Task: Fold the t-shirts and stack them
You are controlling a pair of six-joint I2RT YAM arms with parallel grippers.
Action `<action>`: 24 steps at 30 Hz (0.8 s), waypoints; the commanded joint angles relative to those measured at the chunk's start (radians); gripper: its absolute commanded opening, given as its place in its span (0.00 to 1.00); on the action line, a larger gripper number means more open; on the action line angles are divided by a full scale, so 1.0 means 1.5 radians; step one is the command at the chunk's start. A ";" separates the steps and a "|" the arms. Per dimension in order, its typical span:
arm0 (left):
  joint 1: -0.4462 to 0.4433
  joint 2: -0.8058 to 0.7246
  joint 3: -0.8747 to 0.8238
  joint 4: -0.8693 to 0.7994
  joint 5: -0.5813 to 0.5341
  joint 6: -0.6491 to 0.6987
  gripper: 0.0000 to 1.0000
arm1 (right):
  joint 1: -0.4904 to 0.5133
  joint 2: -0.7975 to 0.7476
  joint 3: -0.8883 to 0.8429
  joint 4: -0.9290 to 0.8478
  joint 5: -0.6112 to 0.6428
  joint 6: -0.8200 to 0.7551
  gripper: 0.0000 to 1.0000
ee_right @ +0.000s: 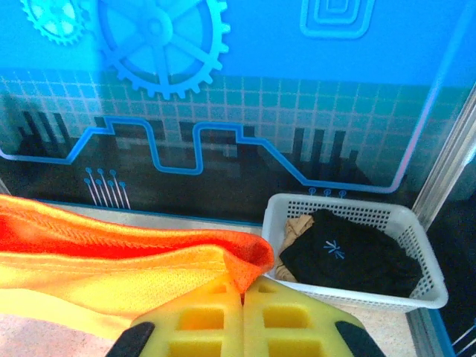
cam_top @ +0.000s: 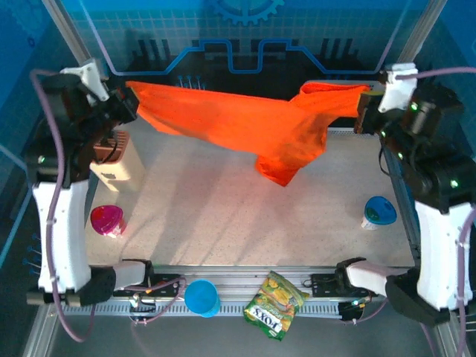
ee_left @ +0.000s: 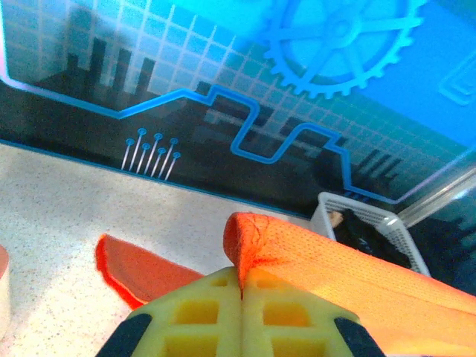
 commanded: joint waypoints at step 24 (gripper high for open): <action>-0.002 -0.011 0.067 -0.020 -0.010 0.036 0.06 | 0.012 0.059 0.147 -0.008 0.169 -0.132 0.00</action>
